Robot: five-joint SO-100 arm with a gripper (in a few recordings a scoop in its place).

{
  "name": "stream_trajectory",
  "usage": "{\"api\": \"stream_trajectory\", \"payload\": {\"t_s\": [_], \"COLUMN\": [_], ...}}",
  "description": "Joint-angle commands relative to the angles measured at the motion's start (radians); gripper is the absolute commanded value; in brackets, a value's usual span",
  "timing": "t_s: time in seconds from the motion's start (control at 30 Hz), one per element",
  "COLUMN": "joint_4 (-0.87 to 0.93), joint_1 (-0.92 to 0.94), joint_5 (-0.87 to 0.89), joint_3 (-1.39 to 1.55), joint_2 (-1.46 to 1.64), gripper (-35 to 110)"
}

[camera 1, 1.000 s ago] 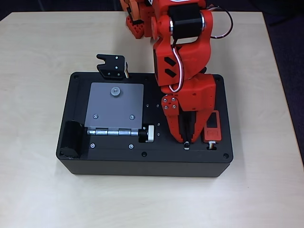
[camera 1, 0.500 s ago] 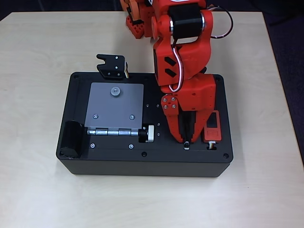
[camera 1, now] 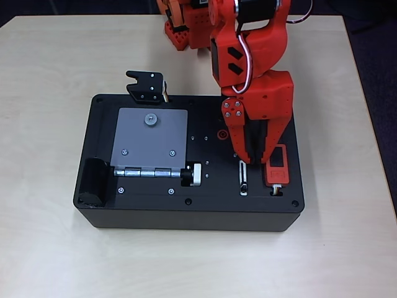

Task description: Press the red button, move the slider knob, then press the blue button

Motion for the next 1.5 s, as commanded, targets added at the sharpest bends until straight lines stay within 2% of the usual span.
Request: {"api": "stream_trajectory", "payload": {"t_s": [0.0,0.1,0.17,0.6,0.83,1.17,1.47], "joint_4": [0.034,0.04,0.058,0.189,0.193,0.153,0.155], "joint_1": [0.0,0.002,0.0,-0.103,-0.149,-0.16,-0.164], "joint_5": [-0.026,-0.06,-0.064,0.103,0.169,0.169,0.163], "joint_3": [0.003,0.003,-0.003,0.055,0.144,0.275,0.276], "joint_2": [0.092,0.115,0.13,0.261,0.316,0.336,0.308], "gripper": [6,18,21,21,21,21,22]}}
